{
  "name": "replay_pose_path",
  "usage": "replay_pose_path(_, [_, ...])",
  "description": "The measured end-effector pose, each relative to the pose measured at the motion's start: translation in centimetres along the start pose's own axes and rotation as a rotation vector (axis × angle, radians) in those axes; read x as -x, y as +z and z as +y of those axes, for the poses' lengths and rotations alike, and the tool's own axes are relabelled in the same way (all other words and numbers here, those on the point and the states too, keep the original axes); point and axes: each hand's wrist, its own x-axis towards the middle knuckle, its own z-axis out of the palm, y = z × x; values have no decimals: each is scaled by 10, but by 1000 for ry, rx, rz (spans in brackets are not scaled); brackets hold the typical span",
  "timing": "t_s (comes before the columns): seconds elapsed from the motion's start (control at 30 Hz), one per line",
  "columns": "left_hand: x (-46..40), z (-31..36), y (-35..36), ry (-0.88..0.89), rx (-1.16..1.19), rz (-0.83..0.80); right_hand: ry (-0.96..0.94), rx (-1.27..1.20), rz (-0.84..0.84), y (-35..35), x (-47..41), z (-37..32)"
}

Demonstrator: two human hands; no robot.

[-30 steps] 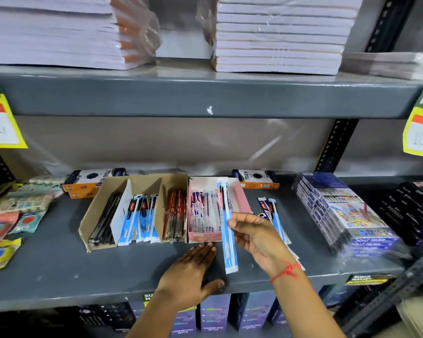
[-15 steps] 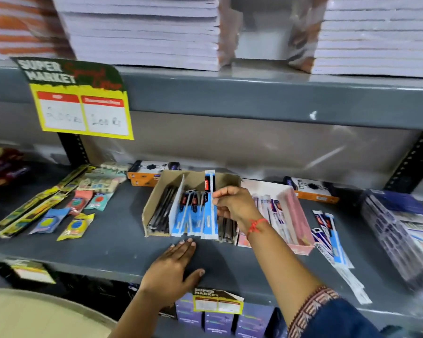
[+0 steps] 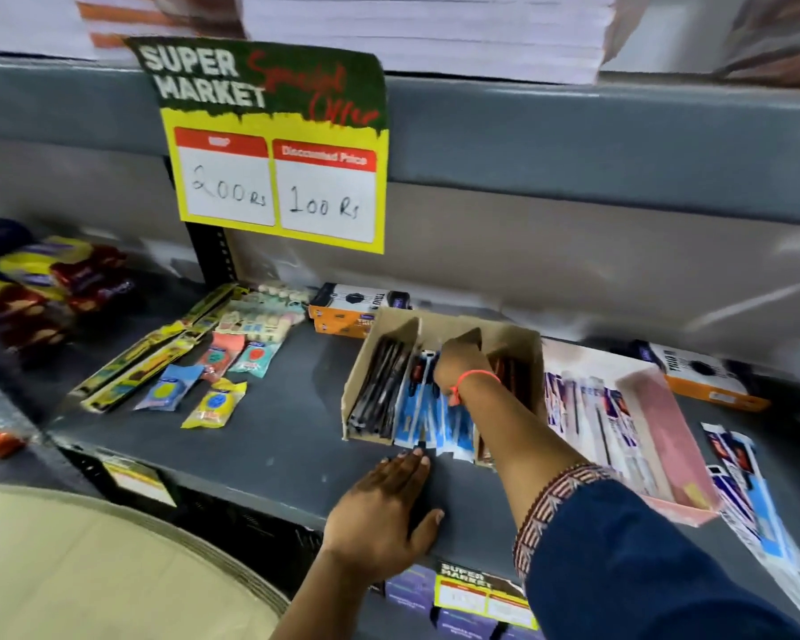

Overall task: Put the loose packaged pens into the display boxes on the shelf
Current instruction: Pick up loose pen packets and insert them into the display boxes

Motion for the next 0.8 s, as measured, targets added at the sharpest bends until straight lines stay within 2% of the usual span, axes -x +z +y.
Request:
replay_pose_path(0.17, [0, -1, 2, 7, -3, 18, 23, 122, -107, 2, -2, -9])
replay_pose_path(0.33, [0, -2, 1, 2, -24, 8, 34, 66, -43, 11, -9, 1])
replay_pose_path(0.57, [-2, -4, 3, 6, -26, -36, -91, 138, 196, 5, -1, 7])
replay_pose_path(0.63, [-2, -1, -1, 0, -12, -94, -132, 156, 274, -2, 6, 16])
replay_pose_path(0.8, [-3, 4, -6, -18, -97, -93, -173, 118, 432, -24, 28, 55])
